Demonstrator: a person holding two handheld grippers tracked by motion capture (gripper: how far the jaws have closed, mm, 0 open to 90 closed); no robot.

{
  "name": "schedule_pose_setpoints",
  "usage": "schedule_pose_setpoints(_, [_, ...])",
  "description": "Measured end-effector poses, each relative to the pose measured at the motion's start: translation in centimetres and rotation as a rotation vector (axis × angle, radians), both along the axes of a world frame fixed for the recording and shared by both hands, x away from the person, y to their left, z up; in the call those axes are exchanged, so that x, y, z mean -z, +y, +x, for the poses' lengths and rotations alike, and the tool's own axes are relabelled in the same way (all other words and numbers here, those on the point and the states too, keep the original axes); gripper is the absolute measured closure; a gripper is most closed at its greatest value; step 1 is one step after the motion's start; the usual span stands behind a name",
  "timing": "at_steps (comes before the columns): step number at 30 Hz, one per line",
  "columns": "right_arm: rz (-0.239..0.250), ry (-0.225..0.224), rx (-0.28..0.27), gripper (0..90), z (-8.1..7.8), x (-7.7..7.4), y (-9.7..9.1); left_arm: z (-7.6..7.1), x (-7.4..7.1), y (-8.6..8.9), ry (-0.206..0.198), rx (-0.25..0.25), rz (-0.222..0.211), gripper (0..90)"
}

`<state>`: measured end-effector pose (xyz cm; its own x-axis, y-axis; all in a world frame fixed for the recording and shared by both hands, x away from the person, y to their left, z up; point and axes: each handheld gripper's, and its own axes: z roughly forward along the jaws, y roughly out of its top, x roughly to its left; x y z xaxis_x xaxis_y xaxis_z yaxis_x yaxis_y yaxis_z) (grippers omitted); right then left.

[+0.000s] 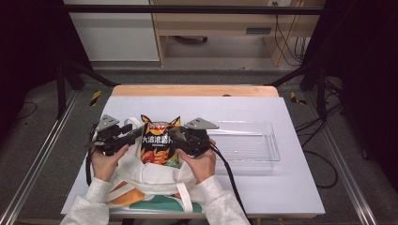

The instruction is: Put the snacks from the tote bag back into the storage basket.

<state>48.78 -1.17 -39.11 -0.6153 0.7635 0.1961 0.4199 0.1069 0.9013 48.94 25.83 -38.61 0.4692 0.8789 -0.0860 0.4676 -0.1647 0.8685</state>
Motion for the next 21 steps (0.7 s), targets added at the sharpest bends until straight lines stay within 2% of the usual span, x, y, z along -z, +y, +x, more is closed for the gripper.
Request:
schedule_pose_setpoints(4, [-0.003, 0.01, -0.004, 53.8, 0.3, 0.3, 0.8, 0.1, 0.5, -0.2, 0.014, 0.001, 0.02, 53.1])
schedule_pose_setpoints(11, [-0.025, 0.024, -0.01, 54.6, 1.1, 0.5, 2.7, 0.3, 1.1, -0.3, 0.04, 0.011, 0.027, 57.3])
schedule_pose_setpoints(13, [-0.059, 0.038, -0.016, 62.2, 1.2, 0.7, 3.4, 0.3, 1.1, -0.4, 0.044, 0.01, 0.024, 57.3])
schedule_pose_setpoints(19, [-0.098, 0.055, -0.005, 85.6, 1.2, 0.7, 3.3, 0.3, 1.1, -0.2, 0.042, 0.006, 0.009, 57.0])
schedule_pose_setpoints(21, [-0.1, 0.062, -0.004, 86.8, 1.1, 0.6, 3.2, 0.3, 1.0, -0.2, 0.043, 0.006, 0.007, 56.6])
